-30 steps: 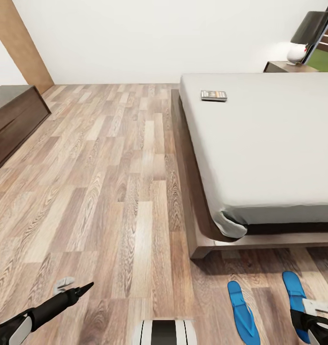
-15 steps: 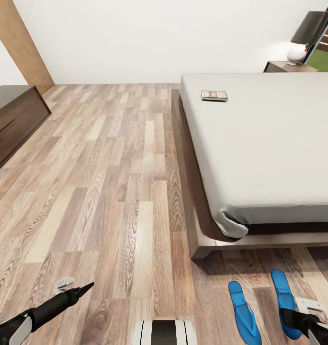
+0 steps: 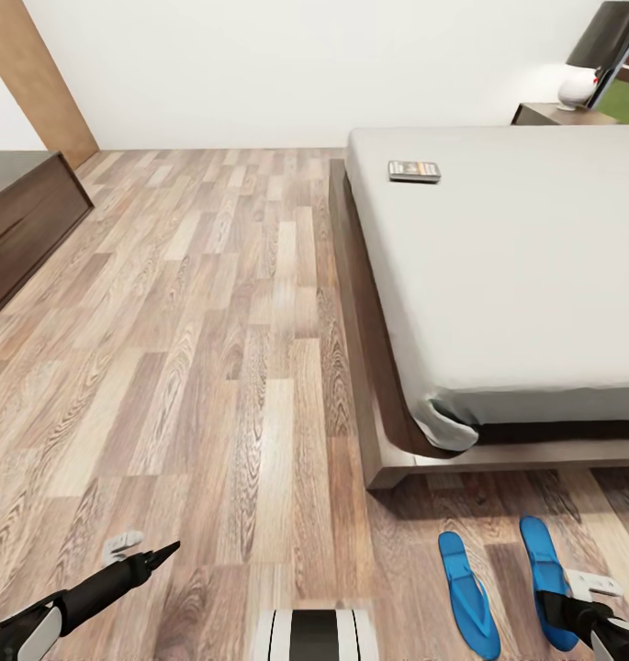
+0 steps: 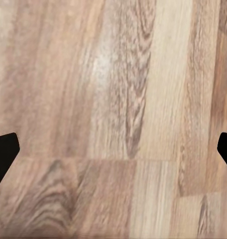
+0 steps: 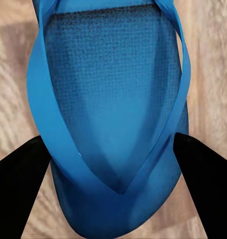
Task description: In the bedroom, move the book from the bed onto either nightstand, and place the two sandals side by side next to the bed.
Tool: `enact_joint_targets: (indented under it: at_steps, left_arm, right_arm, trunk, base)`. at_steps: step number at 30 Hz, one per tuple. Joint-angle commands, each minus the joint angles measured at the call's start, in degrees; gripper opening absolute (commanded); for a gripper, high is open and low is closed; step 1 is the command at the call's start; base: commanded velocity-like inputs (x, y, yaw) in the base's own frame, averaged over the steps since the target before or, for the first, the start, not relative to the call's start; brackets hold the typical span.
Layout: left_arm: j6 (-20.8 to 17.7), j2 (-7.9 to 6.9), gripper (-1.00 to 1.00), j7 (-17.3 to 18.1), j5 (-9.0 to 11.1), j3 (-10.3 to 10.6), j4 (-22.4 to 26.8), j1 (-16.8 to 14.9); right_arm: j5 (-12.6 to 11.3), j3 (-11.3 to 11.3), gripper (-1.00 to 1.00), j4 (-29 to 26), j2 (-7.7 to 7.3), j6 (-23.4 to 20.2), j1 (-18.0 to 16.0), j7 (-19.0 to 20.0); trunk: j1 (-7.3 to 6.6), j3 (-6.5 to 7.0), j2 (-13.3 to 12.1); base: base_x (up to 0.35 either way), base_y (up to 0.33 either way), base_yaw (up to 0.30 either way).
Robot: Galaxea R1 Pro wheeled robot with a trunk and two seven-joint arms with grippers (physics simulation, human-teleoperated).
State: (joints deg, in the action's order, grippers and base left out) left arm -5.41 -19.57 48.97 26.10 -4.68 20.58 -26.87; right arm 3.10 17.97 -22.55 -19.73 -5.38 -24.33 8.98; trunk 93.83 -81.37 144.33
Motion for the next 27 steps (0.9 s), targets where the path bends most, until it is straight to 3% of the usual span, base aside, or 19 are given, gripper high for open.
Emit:
enact_joint_targets:
  at_steps: [1, 20, 22, 24, 25, 27]
  left_arm:
    - [-0.6, -0.01, 1.0, 0.3, 0.4, -0.1, 0.0, 0.0]
    - [-0.7, 0.06, 1.0, 0.9, 0.4, -0.3, 0.2, 0.0]
    - [-2.5, -0.05, 1.0, 3.5, 0.4, -0.4, 1.8, -0.1]
    - [-9.4, -0.25, 1.0, 7.2, 0.4, -0.5, 7.7, -0.3]
    - [-11.3, -0.28, 1.0, 7.6, 0.4, -0.5, 9.3, -0.4]
    - [-19.1, -0.31, 1.0, 8.8, 0.4, -0.5, 17.5, -0.5]
  right_arm:
    - [0.3, 0.5, -1.0, -0.1, 0.04, -0.3, 0.0, 0.4]
    - [0.4, 0.5, -1.0, -0.1, 0.04, -0.3, 0.0, 0.4]
    - [0.5, 0.5, -1.0, -0.1, 0.04, -0.3, 0.0, 0.4]
    - [0.5, 0.5, -1.0, -0.1, 0.04, -0.3, 0.0, 0.5]
    - [0.5, 0.5, -1.0, -0.1, 0.04, -0.3, 0.0, 0.5]
    - [0.5, 0.5, -1.0, -0.2, 0.04, -0.3, 0.0, 0.6]
  trunk:
    - [0.01, -0.26, 0.0]
    - [0.48, -4.25, 0.3]
    - [0.48, -4.25, 0.3]
    - [0.48, -4.25, 0.3]
    - [0.48, -4.25, 0.3]
    - [0.48, -4.25, 0.3]
  base:
    - [0.0, 0.0, 0.0]
    - [0.0, 0.0, 0.0]
    - [0.0, 0.0, 0.0]
    - [0.0, 0.0, 0.0]
    - [0.0, 0.0, 0.0]
    - [0.0, 0.0, 0.0]
